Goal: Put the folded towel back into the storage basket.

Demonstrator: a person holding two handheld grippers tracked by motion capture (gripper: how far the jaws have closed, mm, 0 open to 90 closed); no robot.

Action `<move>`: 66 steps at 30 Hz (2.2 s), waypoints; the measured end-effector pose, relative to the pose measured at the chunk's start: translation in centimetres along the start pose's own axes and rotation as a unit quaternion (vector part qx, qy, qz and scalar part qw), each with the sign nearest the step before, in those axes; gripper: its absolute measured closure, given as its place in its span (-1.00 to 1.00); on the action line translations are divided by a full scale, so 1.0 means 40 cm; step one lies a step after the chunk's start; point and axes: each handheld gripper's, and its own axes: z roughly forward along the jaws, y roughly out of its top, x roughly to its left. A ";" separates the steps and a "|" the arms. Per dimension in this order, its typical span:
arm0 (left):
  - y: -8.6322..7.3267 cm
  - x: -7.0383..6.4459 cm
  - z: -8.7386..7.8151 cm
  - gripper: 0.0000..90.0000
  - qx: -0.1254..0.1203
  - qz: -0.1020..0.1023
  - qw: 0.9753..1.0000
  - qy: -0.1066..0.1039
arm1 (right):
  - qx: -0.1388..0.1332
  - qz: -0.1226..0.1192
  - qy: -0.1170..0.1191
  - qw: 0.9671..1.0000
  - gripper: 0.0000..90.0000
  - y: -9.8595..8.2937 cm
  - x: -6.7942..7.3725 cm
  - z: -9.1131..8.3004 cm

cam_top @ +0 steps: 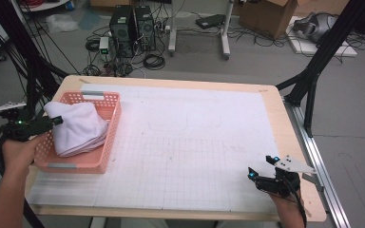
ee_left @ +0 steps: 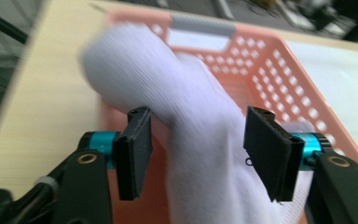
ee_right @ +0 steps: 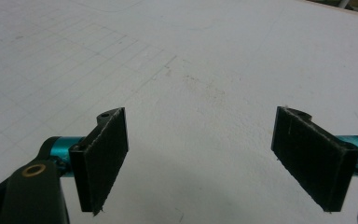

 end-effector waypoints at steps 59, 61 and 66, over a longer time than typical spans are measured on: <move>-0.033 -0.072 0.160 0.04 0.137 0.061 0.989 0.010 | 0.003 -0.001 0.002 1.000 -0.60 -0.001 -0.002 0.006; -0.037 -0.060 0.163 0.06 0.157 0.044 0.986 0.021 | 0.003 -0.002 0.003 1.000 -0.60 0.000 0.001 0.008; -0.045 -0.056 0.190 0.08 0.186 0.043 0.981 0.044 | 0.004 -0.004 0.005 1.000 -0.60 0.000 0.004 0.009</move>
